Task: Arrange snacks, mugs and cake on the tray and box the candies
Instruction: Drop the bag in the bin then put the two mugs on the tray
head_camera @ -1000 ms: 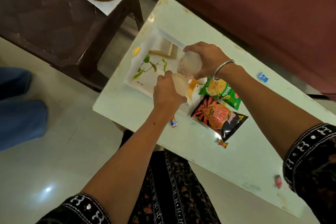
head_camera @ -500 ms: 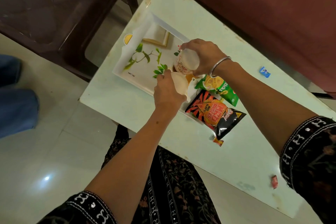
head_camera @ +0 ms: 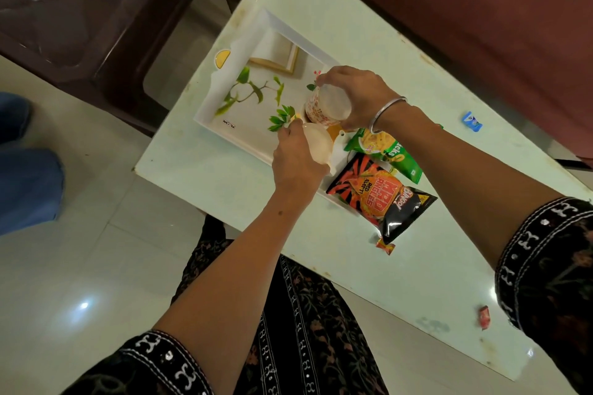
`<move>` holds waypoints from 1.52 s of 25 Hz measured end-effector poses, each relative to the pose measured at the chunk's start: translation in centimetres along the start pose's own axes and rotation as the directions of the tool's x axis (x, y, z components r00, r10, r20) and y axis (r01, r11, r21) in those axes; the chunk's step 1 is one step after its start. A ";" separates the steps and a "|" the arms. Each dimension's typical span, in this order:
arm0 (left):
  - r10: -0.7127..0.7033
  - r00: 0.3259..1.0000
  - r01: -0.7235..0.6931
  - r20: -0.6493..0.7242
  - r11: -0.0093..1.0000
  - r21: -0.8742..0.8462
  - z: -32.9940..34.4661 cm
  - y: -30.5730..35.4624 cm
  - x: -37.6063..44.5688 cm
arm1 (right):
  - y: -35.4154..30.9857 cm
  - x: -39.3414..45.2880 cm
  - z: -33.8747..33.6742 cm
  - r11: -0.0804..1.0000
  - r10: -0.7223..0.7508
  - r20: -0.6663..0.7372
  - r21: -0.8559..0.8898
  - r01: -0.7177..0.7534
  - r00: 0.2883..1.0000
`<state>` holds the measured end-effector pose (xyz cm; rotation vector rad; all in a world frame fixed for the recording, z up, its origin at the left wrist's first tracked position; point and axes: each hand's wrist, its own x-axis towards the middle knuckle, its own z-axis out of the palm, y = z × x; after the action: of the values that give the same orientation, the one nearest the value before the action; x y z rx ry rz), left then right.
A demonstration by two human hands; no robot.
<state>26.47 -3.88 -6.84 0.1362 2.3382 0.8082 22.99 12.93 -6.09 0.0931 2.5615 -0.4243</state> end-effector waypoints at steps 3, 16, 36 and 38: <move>0.007 1.000 -0.007 -0.018 1.000 0.007 0.2 0.0 0.1 | 0.1 0.0 0.2 1.000 0.004 -0.004 0.007 -0.004 1.000; 0.051 0.999 -0.052 -0.017 0.998 -0.027 -0.7 0.0 0.1 | -1.3 -0.5 -0.9 0.991 0.126 0.132 -0.071 -0.117 0.983; 0.145 0.837 -0.263 -0.527 0.952 -0.156 -26.1 -3.2 7.8 | -15.9 6.4 -10.6 0.634 0.458 -0.334 0.772 -0.040 0.824; 0.176 0.839 -0.294 -0.514 0.943 -0.158 -28.4 -2.7 10.3 | -17.6 9.4 -11.6 0.507 0.528 -0.283 0.862 -0.030 0.801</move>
<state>1.27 -17.68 2.86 0.1311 2.7105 1.3711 6.52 -0.22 3.27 1.1341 2.4733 -1.6529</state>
